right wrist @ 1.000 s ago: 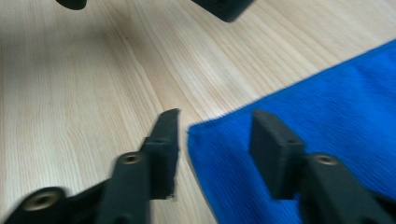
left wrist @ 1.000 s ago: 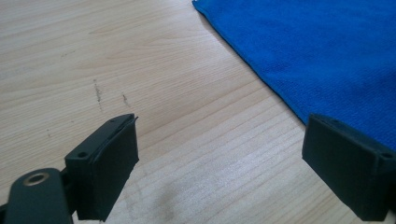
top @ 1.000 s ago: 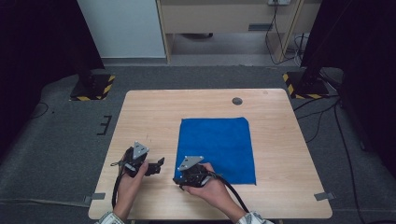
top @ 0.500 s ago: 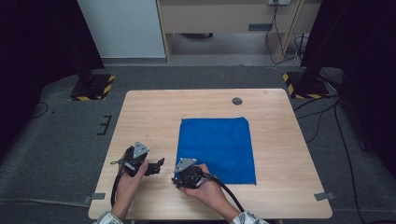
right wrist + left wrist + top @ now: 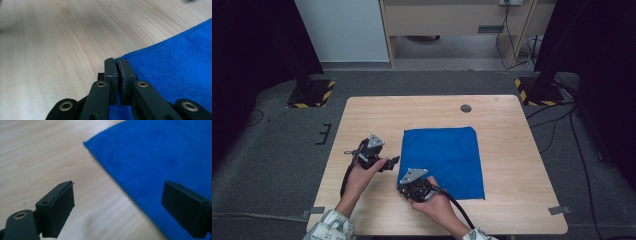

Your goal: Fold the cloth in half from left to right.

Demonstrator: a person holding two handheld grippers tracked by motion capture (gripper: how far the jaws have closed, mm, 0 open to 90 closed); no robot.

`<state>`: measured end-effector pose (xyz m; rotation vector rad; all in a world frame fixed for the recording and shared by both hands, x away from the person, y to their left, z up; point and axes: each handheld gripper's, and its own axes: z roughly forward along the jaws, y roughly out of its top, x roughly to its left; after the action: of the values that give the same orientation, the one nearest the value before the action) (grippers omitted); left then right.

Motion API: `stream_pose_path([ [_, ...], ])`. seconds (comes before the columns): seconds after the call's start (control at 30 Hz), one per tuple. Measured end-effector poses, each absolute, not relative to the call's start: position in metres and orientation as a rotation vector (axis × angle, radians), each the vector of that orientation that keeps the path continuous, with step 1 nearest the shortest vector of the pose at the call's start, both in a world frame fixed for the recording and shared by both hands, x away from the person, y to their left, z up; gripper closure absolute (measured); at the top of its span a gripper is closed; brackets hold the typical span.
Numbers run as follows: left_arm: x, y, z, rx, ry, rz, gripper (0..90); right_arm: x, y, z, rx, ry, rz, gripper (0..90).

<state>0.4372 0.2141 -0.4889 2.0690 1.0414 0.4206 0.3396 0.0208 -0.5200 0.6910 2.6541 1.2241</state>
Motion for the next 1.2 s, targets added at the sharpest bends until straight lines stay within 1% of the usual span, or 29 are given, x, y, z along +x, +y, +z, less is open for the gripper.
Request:
stream_pose_path([
  [0.2, 0.479, 0.208, -0.496, 2.097, 1.092, 0.457, 15.6, 0.328, 0.026, -0.52, 0.685, 2.656, 1.257, 86.9],
  [0.27, 0.492, 0.205, -0.498, 2.097, 1.092, 0.443, 20.9, 0.324, 0.028, -0.522, 0.68, 2.661, 1.262, 86.9],
  [0.4, 0.513, 0.2, -0.502, 2.121, 1.111, 0.471, 25.2, 0.319, 0.031, -0.525, 0.679, 2.654, 1.276, 86.7],
  [0.43, 0.516, 0.199, -0.504, 2.112, 1.109, 0.507, 25.9, 0.319, 0.032, -0.525, 0.679, 2.649, 1.275, 86.7],
  [0.47, 0.519, 0.2, -0.508, 2.106, 1.123, 0.533, 29.3, 0.319, 0.032, -0.525, 0.682, 2.647, 1.275, 86.7],
  [0.53, 0.527, 0.2, -0.512, 2.147, 1.138, 0.517, 29.1, 0.319, 0.031, -0.525, 0.699, 2.64, 1.285, 86.7],
  [0.6, 0.533, 0.203, -0.515, 2.113, 1.152, 0.485, 29.8, 0.319, 0.03, -0.525, 0.713, 2.633, 1.297, 86.8],
  [0.73, 0.539, 0.205, -0.521, 2.067, 1.154, 0.463, 31.7, 0.319, 0.03, -0.525, 0.722, 2.633, 1.295, 86.7],
  [0.83, 0.54, 0.203, -0.526, 2.107, 1.156, 0.461, 31.4, 0.32, 0.029, -0.525, 0.727, 2.632, 1.296, 86.7],
  [0.9, 0.54, 0.202, -0.527, 2.102, 1.156, 0.441, 31.1, 0.319, 0.029, -0.525, 0.725, 2.631, 1.301, 86.7],
  [1.07, 0.539, 0.196, -0.53, 2.129, 1.151, 0.455, 30.5, 0.319, 0.029, -0.525, 0.724, 2.631, 1.297, 86.7],
  [1.13, 0.538, 0.194, -0.53, 2.135, 1.139, 0.452, 33.2, 0.319, 0.029, -0.524, 0.726, 2.628, 1.298, 86.7],
  [1.2, 0.537, 0.192, -0.528, 2.145, 1.117, 0.44, 43.9, 0.32, 0.028, -0.524, 0.733, 2.624, 1.301, 86.7],
])
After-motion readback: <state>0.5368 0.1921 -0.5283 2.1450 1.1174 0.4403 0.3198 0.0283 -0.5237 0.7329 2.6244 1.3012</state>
